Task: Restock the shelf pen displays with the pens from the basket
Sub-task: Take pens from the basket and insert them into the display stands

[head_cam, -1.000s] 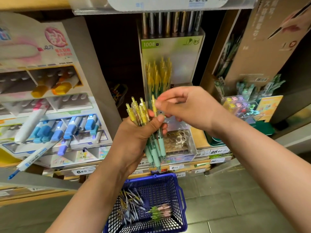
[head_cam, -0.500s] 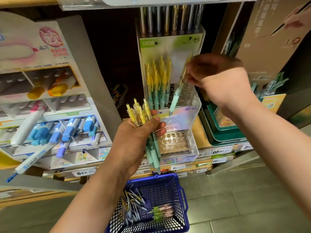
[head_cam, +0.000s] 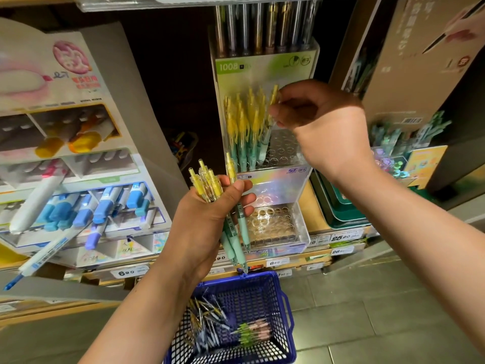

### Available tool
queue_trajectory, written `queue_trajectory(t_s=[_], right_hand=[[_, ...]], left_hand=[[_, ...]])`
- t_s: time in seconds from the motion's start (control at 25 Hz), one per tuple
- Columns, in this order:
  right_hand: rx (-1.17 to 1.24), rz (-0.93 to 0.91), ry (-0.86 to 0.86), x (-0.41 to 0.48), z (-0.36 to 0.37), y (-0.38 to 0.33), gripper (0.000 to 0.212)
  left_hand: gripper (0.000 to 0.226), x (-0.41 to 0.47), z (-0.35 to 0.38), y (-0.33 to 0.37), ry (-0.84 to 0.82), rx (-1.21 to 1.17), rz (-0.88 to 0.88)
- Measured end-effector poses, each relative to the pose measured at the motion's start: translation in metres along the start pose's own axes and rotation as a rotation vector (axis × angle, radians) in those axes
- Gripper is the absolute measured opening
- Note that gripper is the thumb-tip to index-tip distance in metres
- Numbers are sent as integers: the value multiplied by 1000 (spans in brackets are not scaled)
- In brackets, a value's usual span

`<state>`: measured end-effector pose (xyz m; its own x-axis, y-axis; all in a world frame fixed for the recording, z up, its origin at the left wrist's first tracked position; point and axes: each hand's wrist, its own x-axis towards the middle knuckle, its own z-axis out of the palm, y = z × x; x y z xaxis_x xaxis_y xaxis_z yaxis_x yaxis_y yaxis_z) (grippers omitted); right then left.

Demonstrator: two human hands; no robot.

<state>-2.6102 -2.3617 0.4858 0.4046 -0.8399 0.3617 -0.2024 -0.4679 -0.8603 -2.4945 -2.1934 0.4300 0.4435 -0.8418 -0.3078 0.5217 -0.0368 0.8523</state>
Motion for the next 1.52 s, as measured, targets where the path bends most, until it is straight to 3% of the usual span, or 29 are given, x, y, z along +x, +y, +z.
queue_trajectory(t_s=[0.12, 0.4, 0.48, 0.6, 0.76, 0.88, 0.96, 1.12, 1.36, 1.52], right_hand=[[-176, -38, -40, -9, 7, 9, 16], [-366, 61, -94, -22, 3, 2, 17], [-233, 174, -217, -36, 3, 2, 23], [50, 322, -449, -54, 8, -1, 6], [202, 384, -503, -59, 12, 2, 7], [282, 402, -433, -57, 13, 0, 4], [368, 406, -244, -46, 10, -4, 5], [364, 191, 55, -21, 2, -16, 13], [76, 49, 17, -22, 14, -20, 8], [-80, -29, -32, -26, 20, -21, 3]], left_hand=[[20, -2, 0, 0, -20, 3, -5], [26, -6, 2, -2, 9, 33, 7], [24, -6, 2, -3, 3, 47, 16], [21, -8, 3, -3, -36, 80, 28], [18, -11, -1, -4, -55, 78, 11], [29, -9, -6, -6, -21, 80, -24], [32, -8, -8, -8, 39, 78, -78], [32, -9, -10, -9, 29, 13, -225], [20, -4, -11, -7, -16, -145, -279], [24, -1, -15, -5, -12, -100, -232]])
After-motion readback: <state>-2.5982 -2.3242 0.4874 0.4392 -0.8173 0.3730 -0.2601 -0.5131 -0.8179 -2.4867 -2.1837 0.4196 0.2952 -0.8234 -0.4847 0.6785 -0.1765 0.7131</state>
